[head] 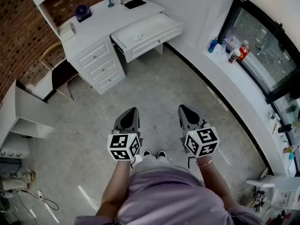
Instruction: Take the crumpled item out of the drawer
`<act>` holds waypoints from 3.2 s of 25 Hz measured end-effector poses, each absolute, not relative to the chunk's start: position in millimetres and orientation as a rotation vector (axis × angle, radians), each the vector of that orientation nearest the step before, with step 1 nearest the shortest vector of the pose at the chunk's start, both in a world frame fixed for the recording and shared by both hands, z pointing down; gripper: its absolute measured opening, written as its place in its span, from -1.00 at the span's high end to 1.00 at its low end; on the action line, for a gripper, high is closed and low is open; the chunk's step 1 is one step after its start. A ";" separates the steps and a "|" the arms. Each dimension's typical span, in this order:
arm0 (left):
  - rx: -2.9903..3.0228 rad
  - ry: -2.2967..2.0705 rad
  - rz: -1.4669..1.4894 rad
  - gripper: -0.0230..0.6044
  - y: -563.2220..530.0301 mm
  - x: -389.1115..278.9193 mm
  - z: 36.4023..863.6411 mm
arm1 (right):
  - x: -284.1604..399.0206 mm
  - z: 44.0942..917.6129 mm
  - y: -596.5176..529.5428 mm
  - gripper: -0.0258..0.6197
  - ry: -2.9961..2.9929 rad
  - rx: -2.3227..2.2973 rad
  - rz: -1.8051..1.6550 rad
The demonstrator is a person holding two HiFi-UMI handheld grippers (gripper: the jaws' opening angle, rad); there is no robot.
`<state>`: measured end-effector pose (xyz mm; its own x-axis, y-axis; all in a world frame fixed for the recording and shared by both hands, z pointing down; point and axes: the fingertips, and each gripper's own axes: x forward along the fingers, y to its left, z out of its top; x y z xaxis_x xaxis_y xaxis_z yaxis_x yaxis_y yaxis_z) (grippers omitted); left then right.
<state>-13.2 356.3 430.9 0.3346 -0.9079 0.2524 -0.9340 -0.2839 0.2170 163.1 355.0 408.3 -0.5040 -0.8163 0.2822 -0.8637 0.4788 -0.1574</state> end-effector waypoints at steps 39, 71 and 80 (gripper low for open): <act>2.195 -1.707 0.099 0.49 150.8 -99.1 437.0 | 98.0 410.3 161.5 0.91 -2.580 1.430 0.416; 2.212 -1.652 0.117 0.35 -58.8 -161.0 451.6 | 53.3 426.1 -27.6 0.91 -2.496 1.528 0.449; 2.171 -1.666 0.197 0.32 -128.6 -152.3 462.2 | 58.1 432.6 -104.6 0.91 -2.525 1.460 0.481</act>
